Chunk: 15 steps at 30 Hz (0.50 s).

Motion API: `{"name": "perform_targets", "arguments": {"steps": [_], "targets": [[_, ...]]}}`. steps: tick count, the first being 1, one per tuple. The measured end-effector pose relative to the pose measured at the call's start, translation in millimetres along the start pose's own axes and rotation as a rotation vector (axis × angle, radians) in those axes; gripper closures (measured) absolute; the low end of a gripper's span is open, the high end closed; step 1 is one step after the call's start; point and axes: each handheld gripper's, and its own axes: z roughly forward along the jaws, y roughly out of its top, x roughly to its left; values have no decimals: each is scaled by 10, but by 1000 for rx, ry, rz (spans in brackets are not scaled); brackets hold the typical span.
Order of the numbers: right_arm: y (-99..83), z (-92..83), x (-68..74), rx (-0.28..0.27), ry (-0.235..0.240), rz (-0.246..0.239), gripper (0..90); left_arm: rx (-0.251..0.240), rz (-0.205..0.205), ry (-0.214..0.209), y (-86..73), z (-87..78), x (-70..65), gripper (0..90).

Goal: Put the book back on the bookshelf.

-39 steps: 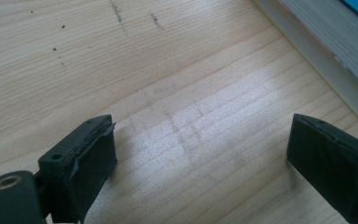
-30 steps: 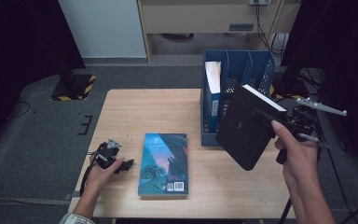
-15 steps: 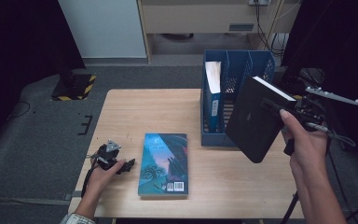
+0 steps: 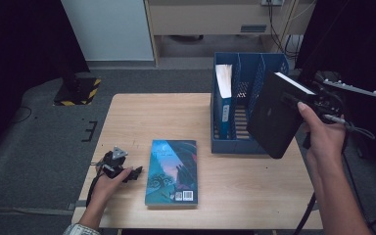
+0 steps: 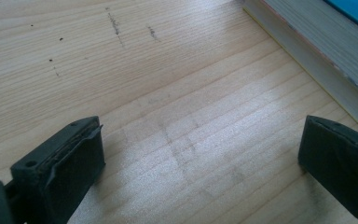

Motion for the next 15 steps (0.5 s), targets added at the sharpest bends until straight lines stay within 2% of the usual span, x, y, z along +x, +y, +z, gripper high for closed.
{"name": "perform_targets", "arguments": {"steps": [3,9,15], "targets": [[47,57,-93,4,-34,-30,532,0,2,-3,5,5,-10,0],[69,147,-206,11,-70,-25,532,0,3,-3,8,8,-13,0],[64,321,-345,9,-112,-21,532,0,-1,-1,42,41,-18,0]]}}
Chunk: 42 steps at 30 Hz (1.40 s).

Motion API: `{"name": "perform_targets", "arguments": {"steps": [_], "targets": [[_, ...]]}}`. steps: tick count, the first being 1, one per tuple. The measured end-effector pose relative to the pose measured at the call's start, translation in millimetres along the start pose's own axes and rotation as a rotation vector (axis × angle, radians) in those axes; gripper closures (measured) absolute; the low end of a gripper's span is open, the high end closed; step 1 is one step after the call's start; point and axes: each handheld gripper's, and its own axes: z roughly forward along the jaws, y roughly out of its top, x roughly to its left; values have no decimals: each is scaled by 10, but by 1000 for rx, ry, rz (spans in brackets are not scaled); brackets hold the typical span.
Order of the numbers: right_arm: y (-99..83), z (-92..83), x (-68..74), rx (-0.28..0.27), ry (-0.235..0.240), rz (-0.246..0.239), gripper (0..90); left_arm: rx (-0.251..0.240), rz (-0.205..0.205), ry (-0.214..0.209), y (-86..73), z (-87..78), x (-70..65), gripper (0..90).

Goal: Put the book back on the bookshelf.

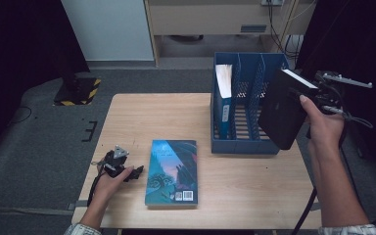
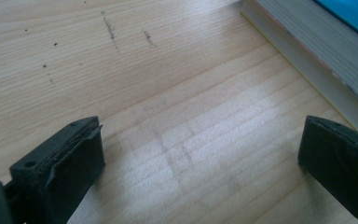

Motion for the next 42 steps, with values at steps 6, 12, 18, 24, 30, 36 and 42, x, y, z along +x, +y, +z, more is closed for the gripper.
{"name": "perform_targets", "arguments": {"steps": [6,12,18,24,30,36,42], "targets": [[-9,171,-54,2,-13,1,532,-1,-1,2,2,3,-5,0],[-20,287,-68,-1,-17,5,532,-1,-1,3,-1,0,-10,0],[-3,391,-76,3,-35,1,532,0,1,2,-3,-3,-13,0],[11,380,-100,-2,-36,15,533,-1,1,0,-3,-3,-13,0],[12,312,-107,3,-39,11,532,-1,1,0,-3,-2,-13,0],[13,323,-155,3,-61,11,532,-1,1,0,-3,-2,-14,0],[7,457,-167,3,-76,13,532,-1,1,0,-3,-2,-13,0]]}}
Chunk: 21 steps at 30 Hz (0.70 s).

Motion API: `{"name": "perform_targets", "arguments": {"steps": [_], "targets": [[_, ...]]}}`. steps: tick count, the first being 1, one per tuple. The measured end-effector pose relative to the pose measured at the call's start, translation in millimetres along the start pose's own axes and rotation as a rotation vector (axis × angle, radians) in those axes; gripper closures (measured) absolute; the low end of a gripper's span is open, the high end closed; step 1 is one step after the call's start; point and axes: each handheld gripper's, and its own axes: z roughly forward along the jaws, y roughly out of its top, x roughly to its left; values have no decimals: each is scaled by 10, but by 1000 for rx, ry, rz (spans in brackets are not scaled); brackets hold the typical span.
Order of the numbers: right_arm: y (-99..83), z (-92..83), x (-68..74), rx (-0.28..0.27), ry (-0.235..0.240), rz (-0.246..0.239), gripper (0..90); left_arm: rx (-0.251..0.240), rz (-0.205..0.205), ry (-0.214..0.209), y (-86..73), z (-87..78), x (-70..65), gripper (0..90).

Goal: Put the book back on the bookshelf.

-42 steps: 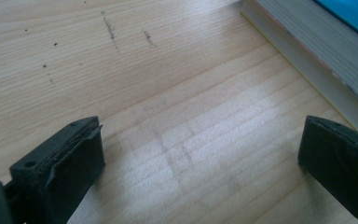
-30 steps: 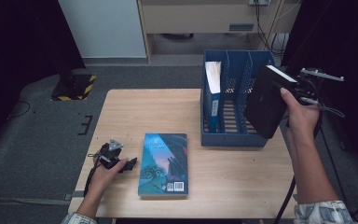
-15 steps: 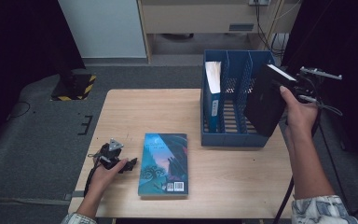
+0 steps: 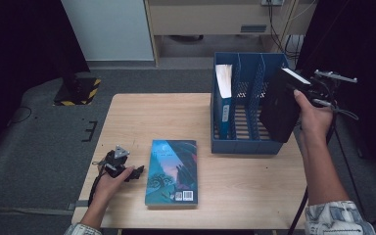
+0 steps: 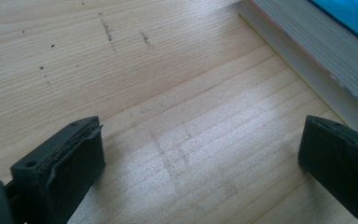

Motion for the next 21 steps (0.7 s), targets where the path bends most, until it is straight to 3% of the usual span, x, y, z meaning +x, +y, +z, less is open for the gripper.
{"name": "perform_targets", "arguments": {"steps": [9,16,21], "targets": [[6,243,87,-14,-20,-6,532,1,0,-1,1,0,1,0],[-23,378,180,9,-37,-48,532,1,0,-1,1,0,1,0],[-35,473,200,16,-50,-51,532,1,0,-1,1,0,1,0]]}}
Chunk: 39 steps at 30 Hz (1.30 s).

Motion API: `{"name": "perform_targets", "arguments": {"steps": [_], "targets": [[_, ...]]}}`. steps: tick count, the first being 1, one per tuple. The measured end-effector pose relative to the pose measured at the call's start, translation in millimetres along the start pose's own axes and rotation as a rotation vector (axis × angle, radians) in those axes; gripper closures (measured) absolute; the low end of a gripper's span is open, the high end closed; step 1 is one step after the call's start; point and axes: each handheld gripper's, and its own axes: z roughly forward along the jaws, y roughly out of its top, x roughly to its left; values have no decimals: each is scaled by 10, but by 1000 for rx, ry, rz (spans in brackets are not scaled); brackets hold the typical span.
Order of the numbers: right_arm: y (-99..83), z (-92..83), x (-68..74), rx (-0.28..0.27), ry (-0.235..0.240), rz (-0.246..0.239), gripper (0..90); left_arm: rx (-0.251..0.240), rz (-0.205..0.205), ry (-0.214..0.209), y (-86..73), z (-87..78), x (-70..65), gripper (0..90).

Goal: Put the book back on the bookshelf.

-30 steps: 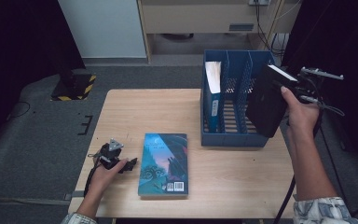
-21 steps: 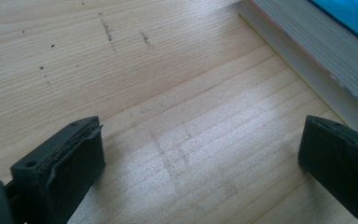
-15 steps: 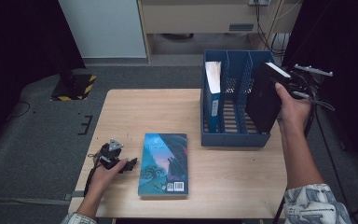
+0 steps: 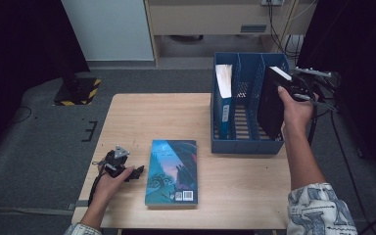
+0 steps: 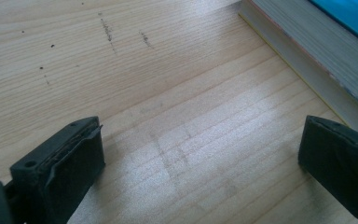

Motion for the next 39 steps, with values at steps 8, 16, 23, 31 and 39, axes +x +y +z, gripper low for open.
{"name": "perform_targets", "arguments": {"steps": [8,16,23,31,39], "targets": [[-21,106,19,3,-14,-3,532,0,1,-2,3,3,-1,0],[-69,186,22,4,-35,15,532,-1,1,-2,3,4,-1,0],[-99,237,34,8,-40,11,531,0,2,-3,4,5,-1,0],[-132,323,40,12,-53,15,531,0,3,-3,5,5,-2,0],[-183,384,20,7,-68,36,531,0,4,-4,6,6,-2,0]]}}
